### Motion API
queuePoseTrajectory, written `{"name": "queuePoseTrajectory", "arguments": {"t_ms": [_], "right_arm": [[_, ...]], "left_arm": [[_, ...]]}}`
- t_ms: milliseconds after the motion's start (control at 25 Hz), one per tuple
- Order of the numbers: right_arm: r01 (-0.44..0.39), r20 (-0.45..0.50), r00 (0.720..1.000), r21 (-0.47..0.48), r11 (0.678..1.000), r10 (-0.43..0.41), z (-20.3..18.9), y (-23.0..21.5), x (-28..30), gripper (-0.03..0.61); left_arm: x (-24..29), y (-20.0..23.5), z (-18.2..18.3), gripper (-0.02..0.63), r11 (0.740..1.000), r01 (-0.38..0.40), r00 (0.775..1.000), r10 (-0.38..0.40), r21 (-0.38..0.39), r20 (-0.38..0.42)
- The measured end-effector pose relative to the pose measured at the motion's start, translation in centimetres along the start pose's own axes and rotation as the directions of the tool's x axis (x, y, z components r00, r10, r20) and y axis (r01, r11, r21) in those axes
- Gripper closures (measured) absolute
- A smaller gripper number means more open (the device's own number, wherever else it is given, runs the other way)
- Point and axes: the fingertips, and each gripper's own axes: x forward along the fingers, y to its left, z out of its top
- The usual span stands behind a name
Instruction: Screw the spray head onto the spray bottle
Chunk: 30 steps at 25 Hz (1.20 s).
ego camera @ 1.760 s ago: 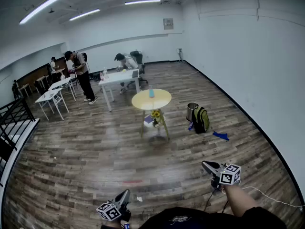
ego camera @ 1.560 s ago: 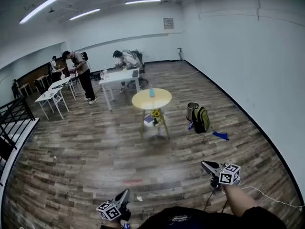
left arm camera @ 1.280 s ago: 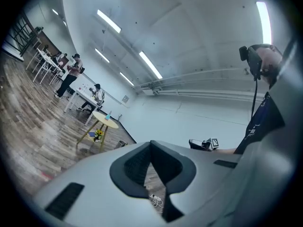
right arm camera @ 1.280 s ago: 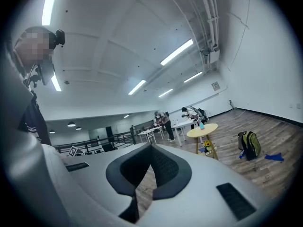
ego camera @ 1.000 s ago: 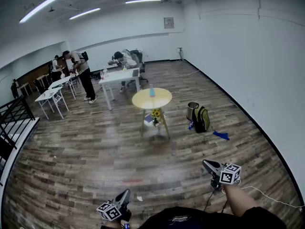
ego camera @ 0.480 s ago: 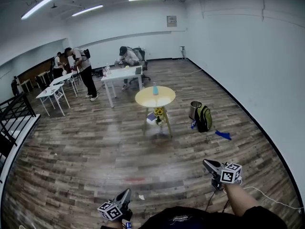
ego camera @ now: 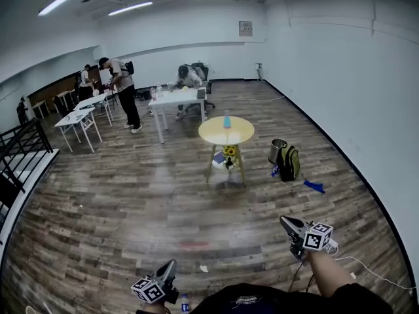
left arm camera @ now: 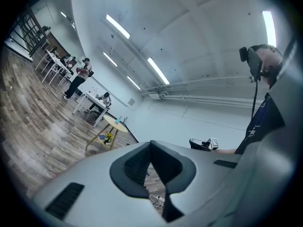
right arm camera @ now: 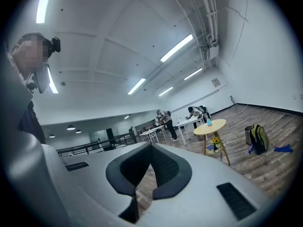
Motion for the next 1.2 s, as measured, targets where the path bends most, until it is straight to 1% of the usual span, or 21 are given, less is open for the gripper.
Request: {"name": "queuePoseTrajectory", "arguments": {"t_ms": [120,240,400,560,680,800,960,1200], "right_arm": [[0.009,0.002,1.0,-0.008,1.0,-0.008,-0.6,1.1,2.0,0.568],[0.011,-0.01,1.0,-0.008,1.0,-0.011,-1.1,1.6,3.3,0.568],[0.012,-0.021,1.0,-0.009,1.0,-0.012,-0.5,1.1,4.2,0.568],[0.001,-0.008,1.0,0.0,1.0,-0.001,0.2,-0.6,5.1,0.568],[-0.011,-0.001,1.0,0.007,1.0,0.011,0.7,-3.1,5.4,0.568],[-0.022,0.006,1.0,0.028,0.999,0.022,1.6,-6.7,5.8,0.568],[-0.05,0.012,0.999,0.026,0.998,0.049,4.5,-13.1,5.8,0.568],[-0.062,0.008,0.998,-0.001,0.998,0.062,8.5,-22.1,4.0,0.568]], "left_arm": [[-1.7,2.5,0.7,0.604,1.0,-0.007,1.0,0.007,-0.002,-0.002],[-2.4,4.2,1.2,0.604,1.0,-0.024,1.0,0.024,-0.02,0.008],[-1.9,4.6,1.8,0.604,0.999,-0.03,0.999,0.03,-0.034,0.01],[-0.1,4.6,1.9,0.604,0.999,-0.035,0.999,0.035,-0.036,0.001],[1.9,4.6,2.0,0.604,0.999,-0.045,0.999,0.045,-0.017,-0.001],[5.1,4.1,2.3,0.604,0.998,-0.066,0.998,0.066,0.001,0.002],[11.9,2.6,2.4,0.604,0.996,-0.084,0.996,0.084,0.009,0.016],[23.4,-1.4,1.8,0.604,0.999,-0.046,0.999,0.045,0.024,0.029]]}}
